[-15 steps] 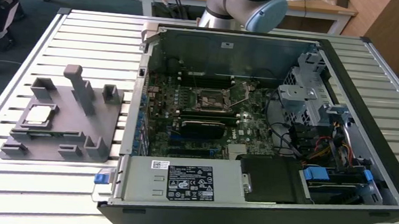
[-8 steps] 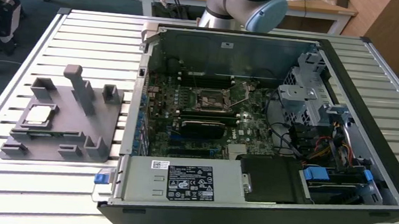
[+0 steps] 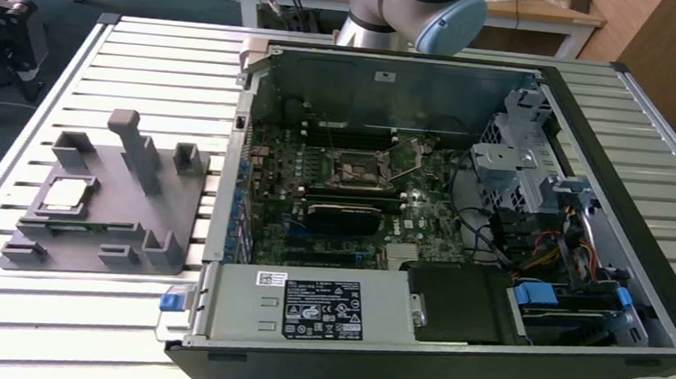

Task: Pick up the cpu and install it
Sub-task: 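Pick up the cpu and move it towards the insertion slot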

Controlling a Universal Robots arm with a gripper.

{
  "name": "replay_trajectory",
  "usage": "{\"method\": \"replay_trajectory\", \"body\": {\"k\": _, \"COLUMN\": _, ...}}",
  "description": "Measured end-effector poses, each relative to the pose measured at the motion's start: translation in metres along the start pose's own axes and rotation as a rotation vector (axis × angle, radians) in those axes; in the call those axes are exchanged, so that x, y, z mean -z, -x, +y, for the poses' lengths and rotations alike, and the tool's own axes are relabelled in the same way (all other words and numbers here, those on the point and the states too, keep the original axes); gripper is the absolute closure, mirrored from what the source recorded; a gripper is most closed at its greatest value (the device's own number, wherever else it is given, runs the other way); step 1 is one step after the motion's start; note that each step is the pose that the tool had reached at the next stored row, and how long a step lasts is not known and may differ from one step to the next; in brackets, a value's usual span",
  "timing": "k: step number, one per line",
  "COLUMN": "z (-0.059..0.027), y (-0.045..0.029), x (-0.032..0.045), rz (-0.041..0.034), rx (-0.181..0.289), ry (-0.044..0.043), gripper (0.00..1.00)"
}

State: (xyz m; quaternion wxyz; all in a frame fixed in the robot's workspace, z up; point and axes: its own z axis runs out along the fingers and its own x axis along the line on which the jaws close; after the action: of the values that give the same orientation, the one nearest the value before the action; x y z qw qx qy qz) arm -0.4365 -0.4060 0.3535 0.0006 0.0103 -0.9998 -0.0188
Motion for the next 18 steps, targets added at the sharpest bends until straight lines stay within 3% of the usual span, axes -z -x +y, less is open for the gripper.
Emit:
{"method": "replay_trajectory", "body": {"k": 1, "z": -0.0001, "y": -0.0001, "x": -0.0016, "rz": 0.0022, "rx": 0.009, "ry": 0.0, "gripper": 0.41}}
{"method": "replay_trajectory", "body": {"k": 11, "z": -0.0008, "y": -0.0013, "x": -0.0196, "rz": 0.0035, "rx": 0.021, "ry": -0.0001, "gripper": 0.41}}
{"method": "replay_trajectory", "body": {"k": 18, "z": -0.0011, "y": -0.0013, "x": -0.026, "rz": 0.0036, "rx": 0.021, "ry": -0.0002, "gripper": 0.41}}
